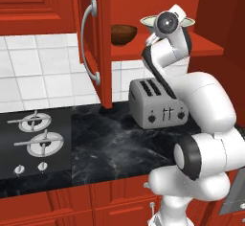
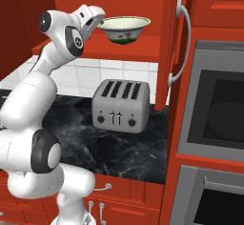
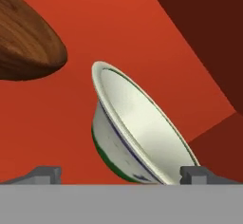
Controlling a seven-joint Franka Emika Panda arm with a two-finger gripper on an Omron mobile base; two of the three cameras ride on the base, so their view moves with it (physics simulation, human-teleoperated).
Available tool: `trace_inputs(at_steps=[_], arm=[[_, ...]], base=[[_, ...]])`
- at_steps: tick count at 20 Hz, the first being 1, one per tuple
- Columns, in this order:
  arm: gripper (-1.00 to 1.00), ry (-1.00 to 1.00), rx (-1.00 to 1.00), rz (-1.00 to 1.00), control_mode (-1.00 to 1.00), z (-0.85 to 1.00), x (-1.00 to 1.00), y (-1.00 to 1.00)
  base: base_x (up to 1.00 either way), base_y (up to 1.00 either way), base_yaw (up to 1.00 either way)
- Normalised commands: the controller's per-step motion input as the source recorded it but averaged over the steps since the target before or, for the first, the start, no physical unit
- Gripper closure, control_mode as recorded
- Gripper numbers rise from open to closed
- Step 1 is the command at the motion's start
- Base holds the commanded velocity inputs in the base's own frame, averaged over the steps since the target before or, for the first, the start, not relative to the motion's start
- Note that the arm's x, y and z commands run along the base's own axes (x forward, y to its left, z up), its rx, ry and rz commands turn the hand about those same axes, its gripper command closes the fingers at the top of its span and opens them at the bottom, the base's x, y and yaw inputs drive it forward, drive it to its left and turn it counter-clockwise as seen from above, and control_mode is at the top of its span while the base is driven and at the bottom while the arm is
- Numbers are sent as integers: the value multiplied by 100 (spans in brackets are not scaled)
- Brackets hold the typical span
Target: Take the smaller bowl and place it next to the appetizer plate on the dining counter , and place the larger bowl next to the plate with cooked food.
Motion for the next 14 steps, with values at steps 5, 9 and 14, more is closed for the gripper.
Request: trace_inputs(at_steps=[5, 9, 14], arm=[[-100, 11, -4, 0, -100, 0, 41, -13], [-100, 10, -6, 0, -100, 0, 42, -10], [-100, 8, -8, 0, -100, -2, 34, -11]], base=[[0, 0, 0], [0, 0, 0], [0, 0, 0]])
